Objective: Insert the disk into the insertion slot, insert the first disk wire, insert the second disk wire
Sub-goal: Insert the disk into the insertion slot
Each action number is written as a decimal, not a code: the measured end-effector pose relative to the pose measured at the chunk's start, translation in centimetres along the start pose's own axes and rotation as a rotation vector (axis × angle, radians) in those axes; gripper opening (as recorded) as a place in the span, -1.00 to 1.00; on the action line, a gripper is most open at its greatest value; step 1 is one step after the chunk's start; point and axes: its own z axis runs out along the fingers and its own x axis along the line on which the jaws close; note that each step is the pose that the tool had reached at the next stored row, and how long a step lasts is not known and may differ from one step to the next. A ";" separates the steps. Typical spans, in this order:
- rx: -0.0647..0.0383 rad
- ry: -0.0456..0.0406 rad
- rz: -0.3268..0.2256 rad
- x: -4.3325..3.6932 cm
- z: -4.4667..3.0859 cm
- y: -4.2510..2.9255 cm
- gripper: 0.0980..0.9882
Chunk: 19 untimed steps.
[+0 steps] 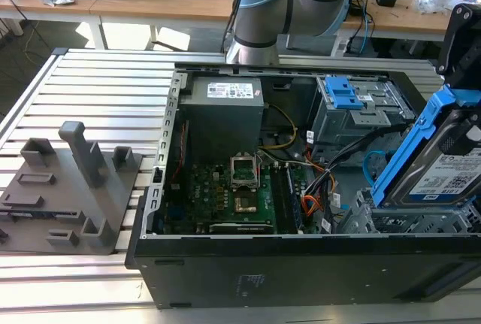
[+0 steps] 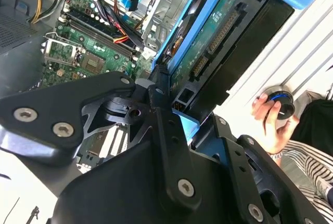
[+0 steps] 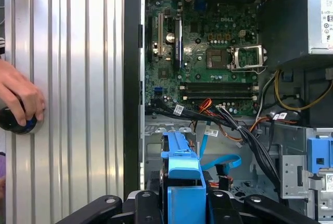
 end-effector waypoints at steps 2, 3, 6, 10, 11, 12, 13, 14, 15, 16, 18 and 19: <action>0.000 0.0000 0.000 0.00 0.09 0.00 -0.40; 0.000 0.0001 0.000 0.00 0.18 0.00 -0.40; 0.000 0.0000 0.000 0.00 0.42 -0.02 -0.40; 0.000 0.0001 0.000 0.00 0.64 -0.02 -0.40; 0.000 0.0001 0.000 0.00 0.68 -0.03 -0.40; 0.000 0.0002 0.000 0.00 0.69 -0.03 -0.40; 0.000 0.0001 0.000 0.00 0.73 -0.03 -0.40; 0.000 0.0000 0.000 0.00 0.77 -0.03 -0.40; 0.000 0.0000 0.000 0.00 0.81 -0.03 -0.40; 0.000 0.0000 0.000 0.00 0.87 -0.03 -0.40; 0.000 0.0001 0.000 0.00 1.04 -0.04 -0.40; 0.000 0.0000 0.000 -0.01 1.09 -0.04 -0.40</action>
